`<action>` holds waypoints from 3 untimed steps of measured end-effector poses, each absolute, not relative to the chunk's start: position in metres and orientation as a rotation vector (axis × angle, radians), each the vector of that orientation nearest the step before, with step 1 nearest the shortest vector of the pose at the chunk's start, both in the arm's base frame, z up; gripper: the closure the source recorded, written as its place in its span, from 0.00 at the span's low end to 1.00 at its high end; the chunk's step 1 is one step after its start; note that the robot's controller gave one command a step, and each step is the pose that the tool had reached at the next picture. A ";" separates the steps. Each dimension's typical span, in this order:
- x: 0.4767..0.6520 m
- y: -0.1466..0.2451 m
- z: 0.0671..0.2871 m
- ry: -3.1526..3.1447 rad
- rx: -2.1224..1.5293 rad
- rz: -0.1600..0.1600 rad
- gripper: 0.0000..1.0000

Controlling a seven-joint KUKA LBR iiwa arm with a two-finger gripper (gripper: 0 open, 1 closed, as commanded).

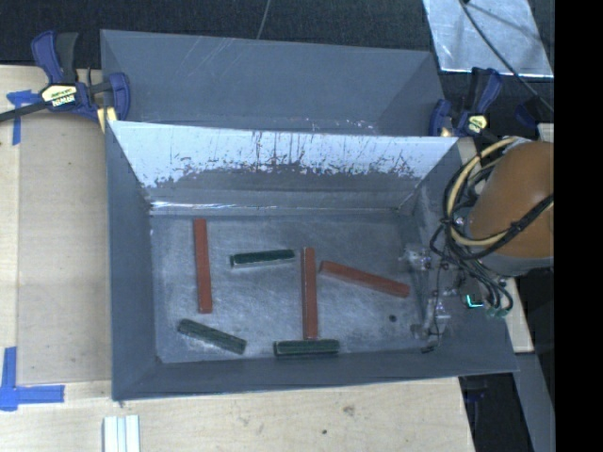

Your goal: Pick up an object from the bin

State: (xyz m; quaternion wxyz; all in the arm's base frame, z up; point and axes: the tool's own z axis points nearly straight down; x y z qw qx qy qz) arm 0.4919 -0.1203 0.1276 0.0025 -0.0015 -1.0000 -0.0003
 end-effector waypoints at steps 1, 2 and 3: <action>0.494 -0.120 0.131 -3.145 0.001 0.002 0.00; 0.529 -0.125 0.094 -3.139 -0.288 0.002 0.00; 0.545 -0.122 0.071 -3.134 -0.262 0.002 0.00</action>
Offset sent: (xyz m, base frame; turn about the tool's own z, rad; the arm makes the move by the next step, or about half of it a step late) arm 0.0511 -0.0054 -0.0576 0.2646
